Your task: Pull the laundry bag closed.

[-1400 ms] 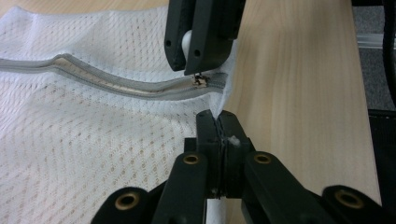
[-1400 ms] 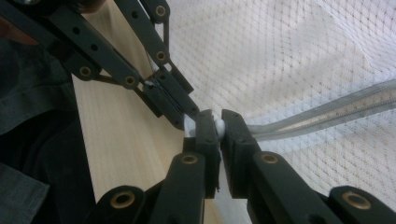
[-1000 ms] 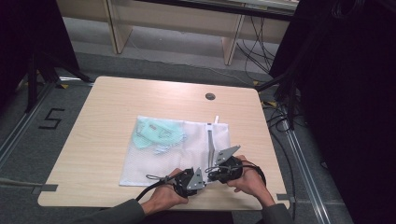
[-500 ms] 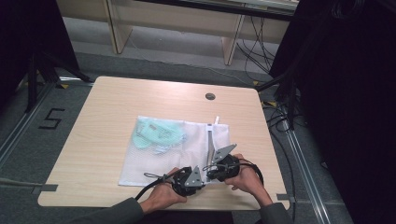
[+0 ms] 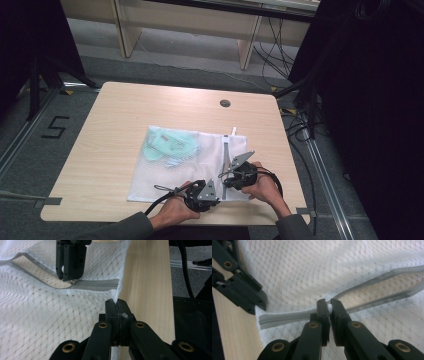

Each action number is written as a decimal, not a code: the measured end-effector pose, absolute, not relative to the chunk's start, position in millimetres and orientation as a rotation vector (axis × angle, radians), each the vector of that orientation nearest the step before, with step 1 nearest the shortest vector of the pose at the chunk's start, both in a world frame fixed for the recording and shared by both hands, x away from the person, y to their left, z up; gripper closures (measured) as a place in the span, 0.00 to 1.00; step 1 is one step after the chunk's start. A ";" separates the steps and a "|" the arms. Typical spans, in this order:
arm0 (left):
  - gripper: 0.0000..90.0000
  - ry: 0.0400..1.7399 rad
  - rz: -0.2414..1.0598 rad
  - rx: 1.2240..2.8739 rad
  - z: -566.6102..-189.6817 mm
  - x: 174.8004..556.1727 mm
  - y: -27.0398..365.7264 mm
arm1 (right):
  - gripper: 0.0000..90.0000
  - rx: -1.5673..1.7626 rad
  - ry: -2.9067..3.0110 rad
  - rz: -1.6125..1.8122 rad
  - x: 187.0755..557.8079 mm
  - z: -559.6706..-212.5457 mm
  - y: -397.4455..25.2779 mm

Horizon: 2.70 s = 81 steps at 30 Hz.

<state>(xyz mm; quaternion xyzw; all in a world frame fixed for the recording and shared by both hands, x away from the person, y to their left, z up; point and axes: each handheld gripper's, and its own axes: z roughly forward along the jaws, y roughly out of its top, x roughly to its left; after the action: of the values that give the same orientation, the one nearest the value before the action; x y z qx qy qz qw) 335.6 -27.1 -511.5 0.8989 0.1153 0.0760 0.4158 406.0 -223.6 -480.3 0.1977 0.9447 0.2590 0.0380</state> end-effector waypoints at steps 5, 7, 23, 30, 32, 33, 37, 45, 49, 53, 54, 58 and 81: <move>0.99 0.252 0.195 2.297 -509.9 337.8 -24.9 | 0.96 0.600 2.887 0.796 411.5 -481.0 -222.0; 0.99 0.304 0.177 2.246 -511.5 335.5 -27.2 | 0.96 0.605 2.887 0.789 412.9 -480.8 -221.1; 0.98 0.295 0.186 2.248 -508.3 336.6 -24.6 | 0.96 0.614 2.839 0.778 427.8 -477.7 -222.4; 0.98 0.306 0.158 2.235 -508.1 336.9 -24.0 | 0.96 0.641 2.828 0.773 432.1 -478.0 -220.8; 0.98 0.307 0.160 2.234 -507.9 336.7 -24.0 | 0.96 0.640 2.824 0.772 433.8 -477.2 -221.1; 0.98 0.307 0.160 2.232 -507.8 336.8 -24.0 | 0.96 0.634 2.821 0.771 434.7 -477.2 -220.9; 0.98 0.317 0.153 2.226 -507.1 337.0 -23.6 | 0.96 0.629 2.822 0.764 436.9 -477.0 -219.6; 0.98 0.318 0.164 2.227 -507.9 336.6 -24.0 | 0.96 0.630 2.811 0.763 441.8 -477.5 -218.3; 0.99 0.316 0.164 2.228 -506.8 336.9 -23.6 | 0.96 0.634 2.797 0.778 442.9 -476.5 -218.8; 0.98 0.313 0.164 2.231 -506.4 337.1 -23.3 | 0.96 0.635 2.782 0.775 443.8 -475.4 -218.1; 0.98 0.315 0.165 2.231 -506.7 337.1 -23.4 | 0.96 0.621 2.786 0.779 444.9 -475.7 -218.1; 0.99 0.313 0.170 2.234 -505.9 337.7 -22.7 | 0.96 0.639 2.789 0.774 445.7 -476.6 -217.8; 0.99 0.292 0.138 2.238 -505.2 331.4 -25.4 | 0.96 0.677 2.729 0.777 460.8 -476.2 -225.7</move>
<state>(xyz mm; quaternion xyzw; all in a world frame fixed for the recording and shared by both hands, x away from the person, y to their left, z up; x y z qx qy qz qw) 331.4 -25.4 -505.2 0.8954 0.1167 0.0551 0.4262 460.8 -225.7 -476.2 0.2305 0.9297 0.2648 0.1120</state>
